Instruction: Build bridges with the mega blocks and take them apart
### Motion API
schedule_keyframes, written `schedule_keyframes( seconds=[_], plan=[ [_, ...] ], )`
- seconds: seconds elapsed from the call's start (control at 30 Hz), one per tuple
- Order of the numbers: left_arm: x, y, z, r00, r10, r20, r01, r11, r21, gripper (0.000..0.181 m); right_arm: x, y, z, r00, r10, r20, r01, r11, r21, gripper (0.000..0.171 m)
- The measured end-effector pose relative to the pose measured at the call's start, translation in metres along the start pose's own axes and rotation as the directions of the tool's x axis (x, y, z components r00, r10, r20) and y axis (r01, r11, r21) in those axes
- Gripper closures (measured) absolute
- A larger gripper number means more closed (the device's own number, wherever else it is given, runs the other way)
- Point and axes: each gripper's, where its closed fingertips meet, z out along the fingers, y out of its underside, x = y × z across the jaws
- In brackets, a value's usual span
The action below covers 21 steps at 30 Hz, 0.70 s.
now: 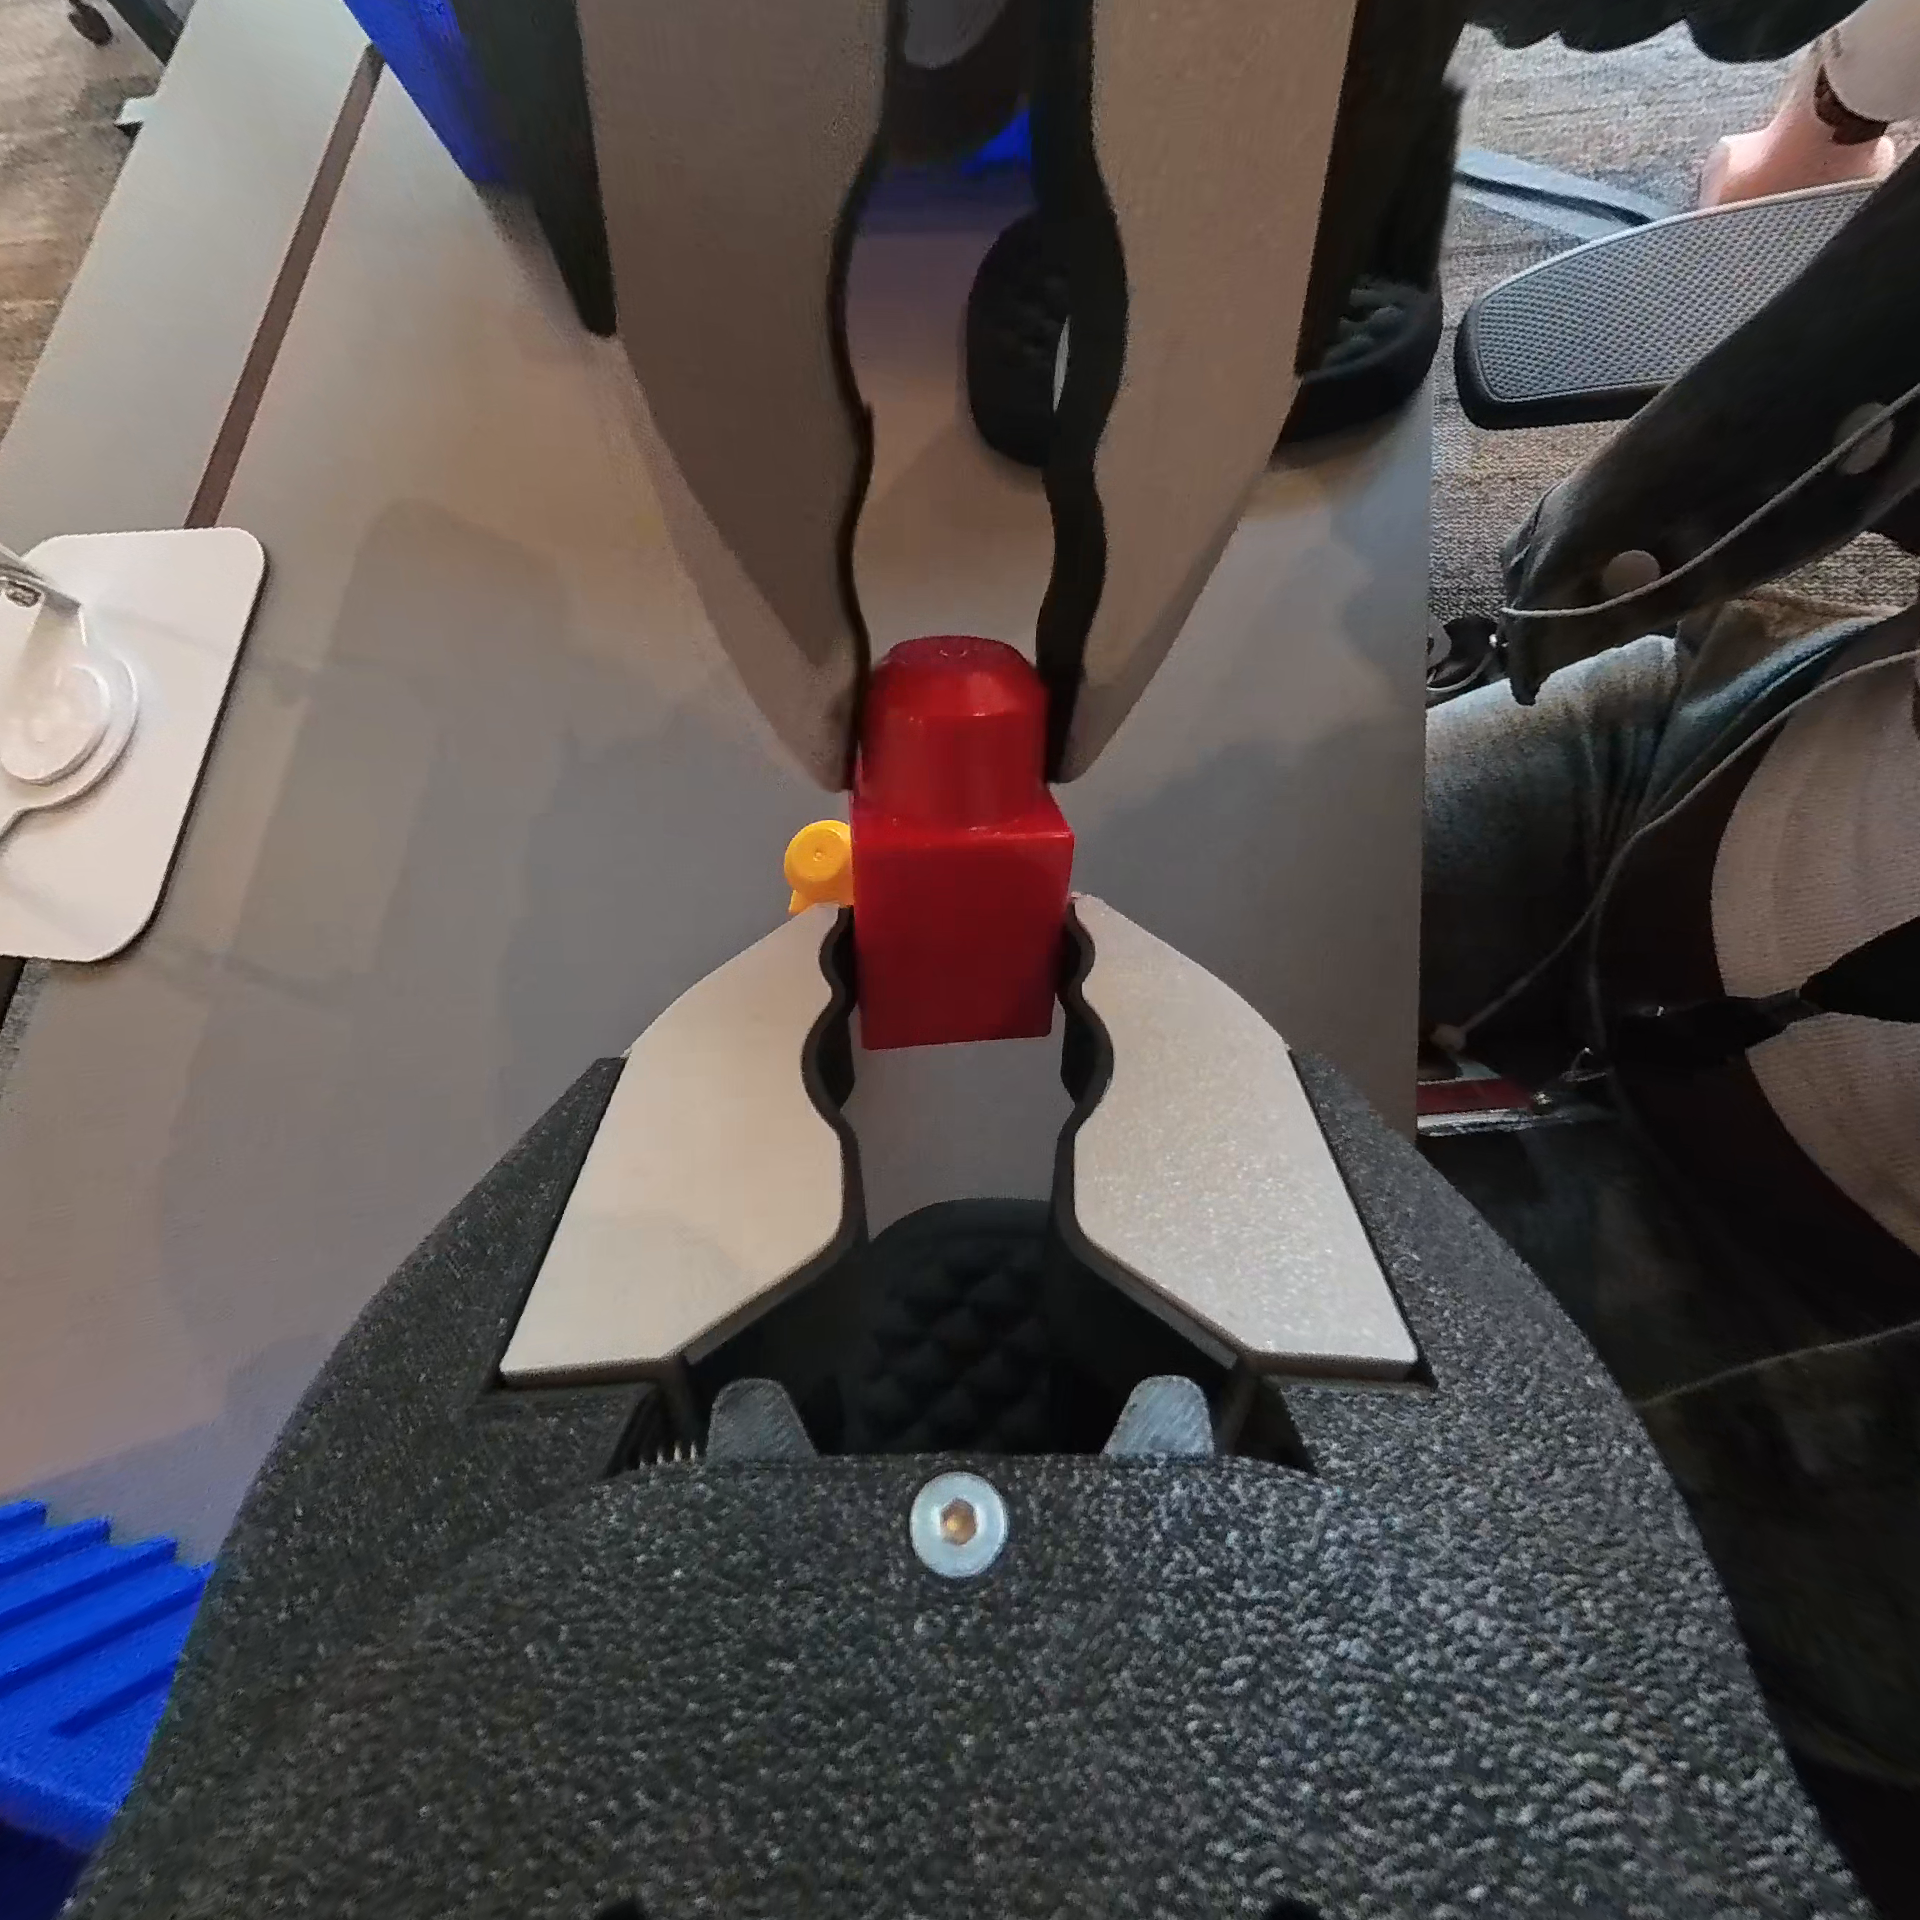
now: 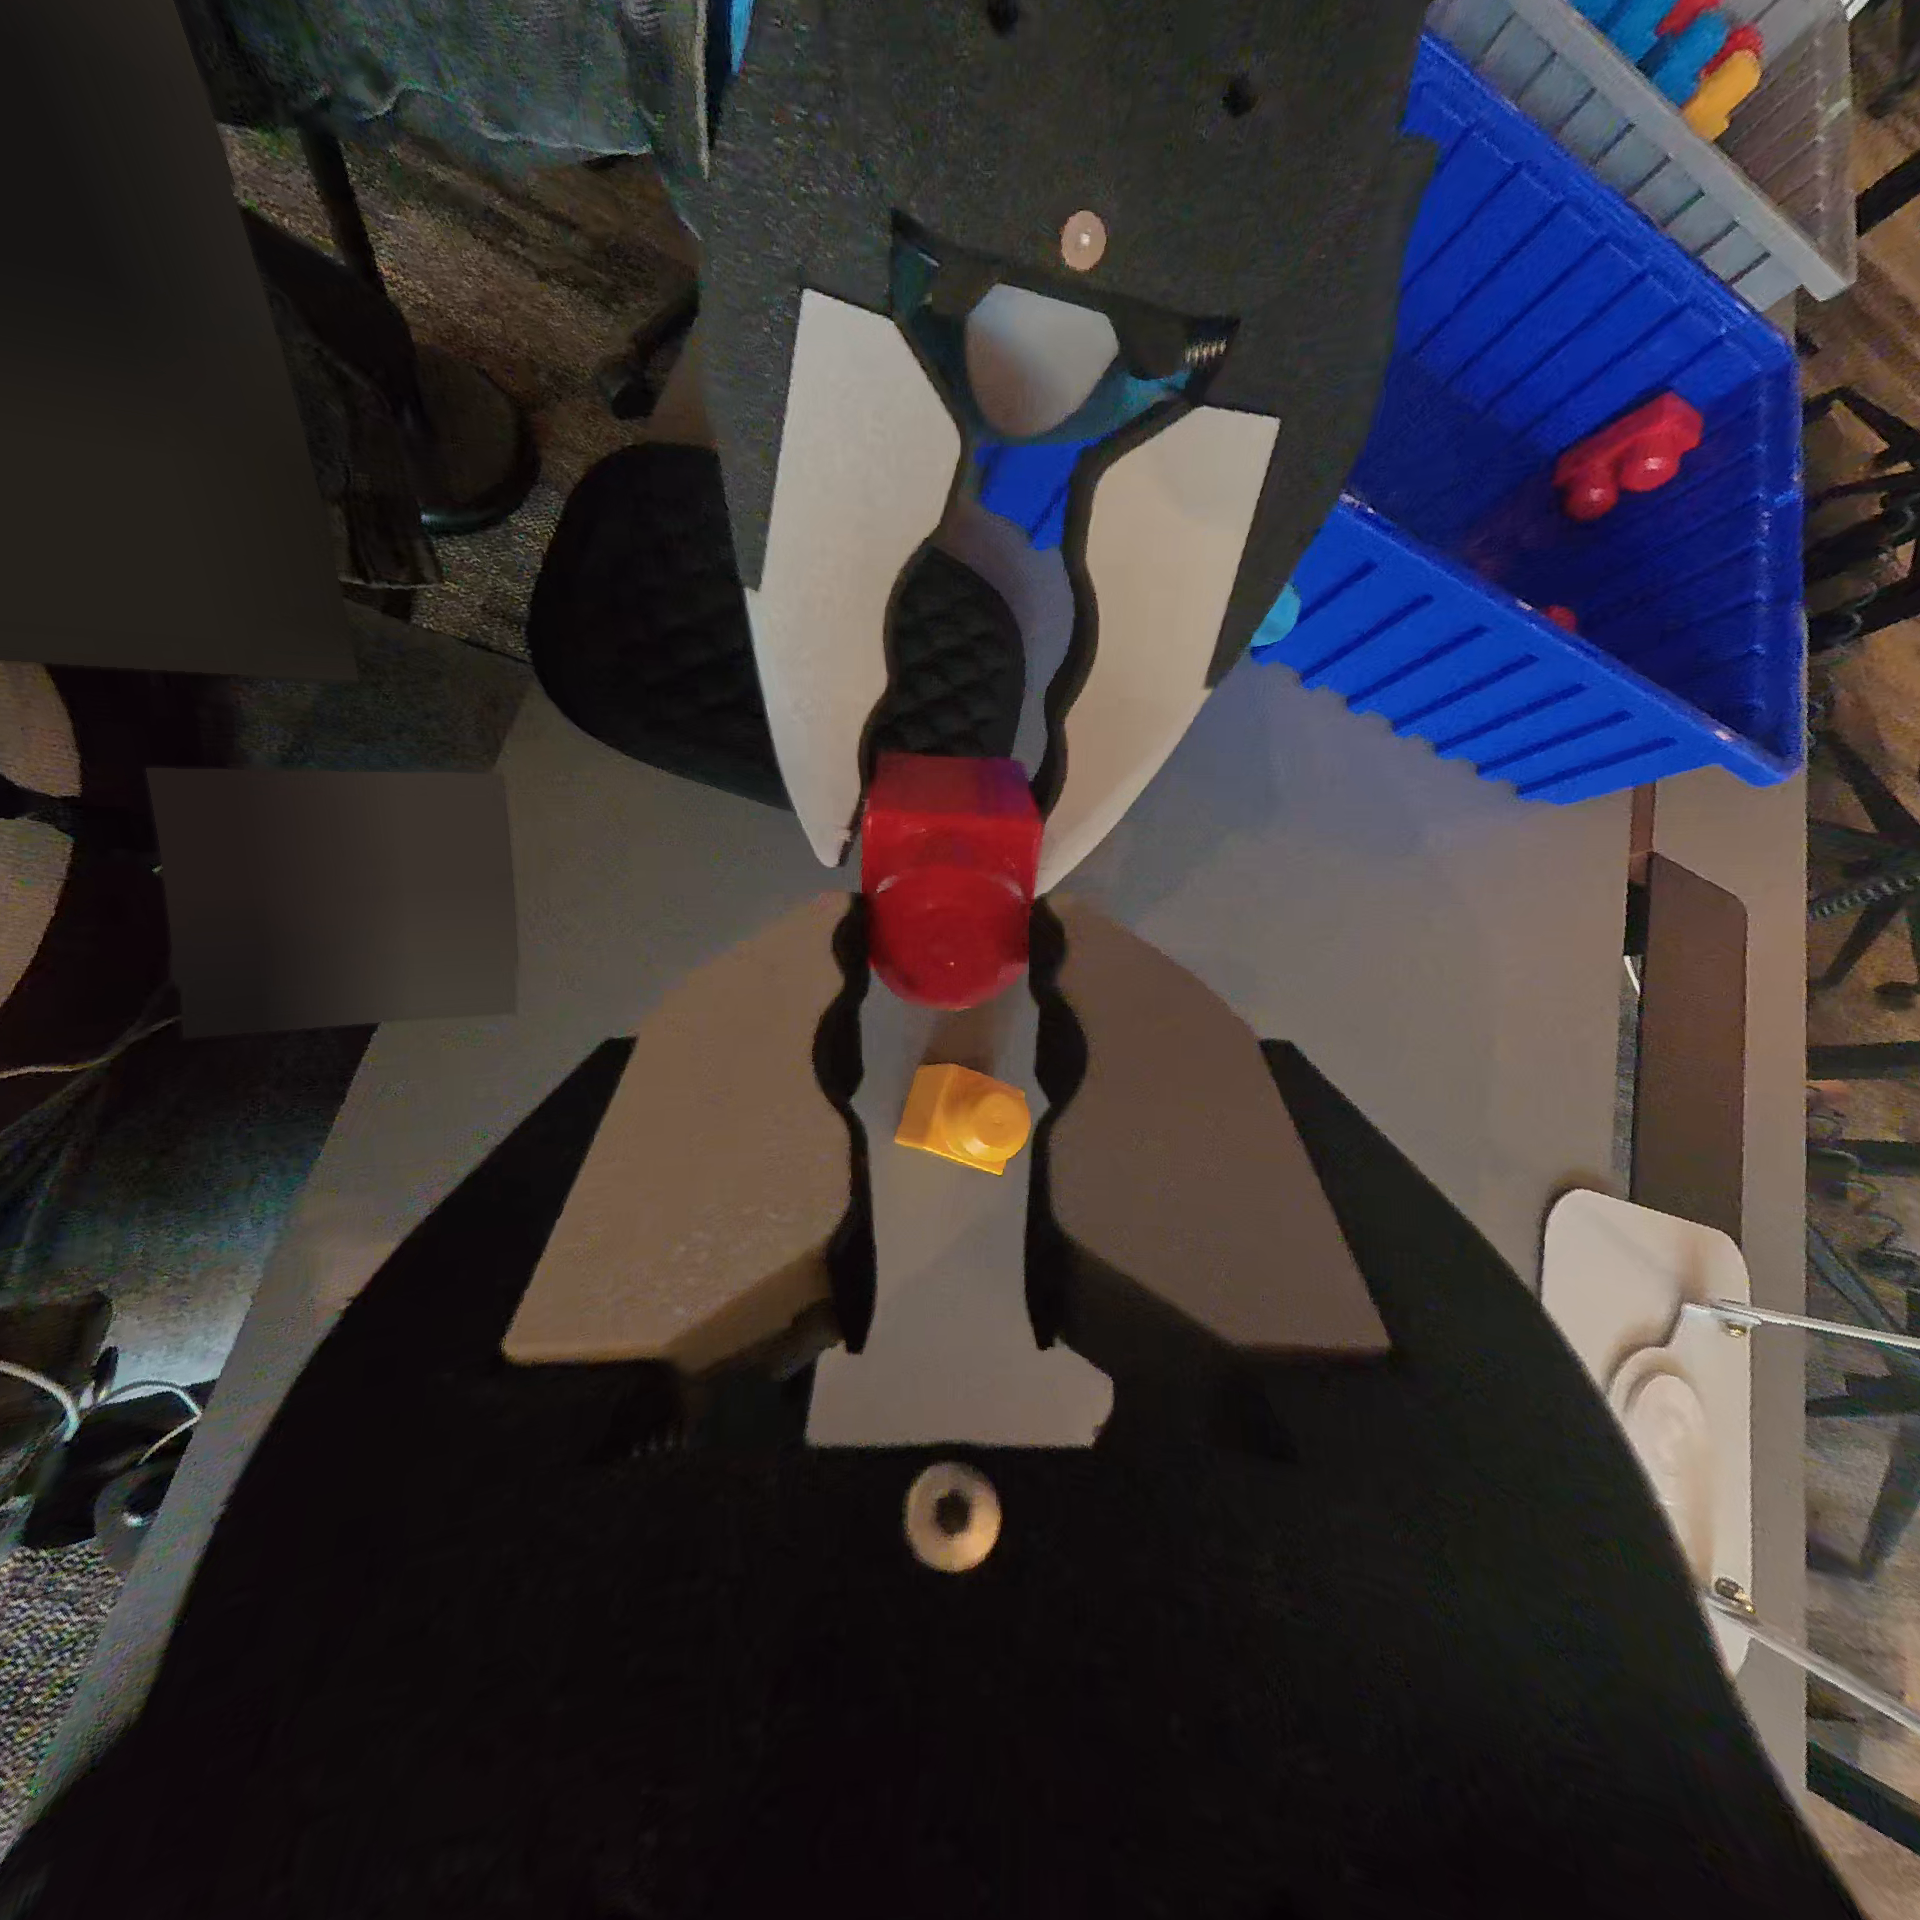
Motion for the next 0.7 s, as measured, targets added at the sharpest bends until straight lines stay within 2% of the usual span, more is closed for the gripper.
schedule_keyframes(
  seconds=[0.13, 0.23, 0.37, 0.53, 0.7],
  plan=[
    [-0.003, -0.004, 0.0, 0.999, 0.009, 0.031, -0.011, 0.999, 0.052, 0.144, 0.002, -0.001, -0.003, 1.0, -0.012, -0.012, 0.012, 1.0, -0.002, 0.143],
    [-0.016, -0.006, -0.004, 0.991, 0.003, 0.132, -0.016, 0.995, 0.099, 0.117, 0.003, 0.004, -0.007, 1.0, 0.002, -0.007, -0.002, 0.999, -0.039, 0.143],
    [-0.033, -0.012, -0.024, 0.97, -0.08, 0.228, 0.029, 0.975, 0.219, 0.101, 0.006, 0.031, -0.01, 0.996, 0.087, 0.022, -0.081, 0.98, -0.181, 0.143],
    [-0.045, -0.021, -0.066, 0.935, -0.202, 0.292, 0.067, 0.908, 0.414, 0.107, 0.002, 0.081, -0.005, 0.962, 0.271, 0.041, -0.232, 0.884, -0.406, 0.142],
    [-0.051, -0.017, -0.108, 0.881, -0.27, 0.387, 0.04, 0.86, 0.509, 0.111, -0.001, 0.115, 0.003, 0.941, 0.339, 0.023, -0.275, 0.799, -0.534, 0.142]
  ],
)
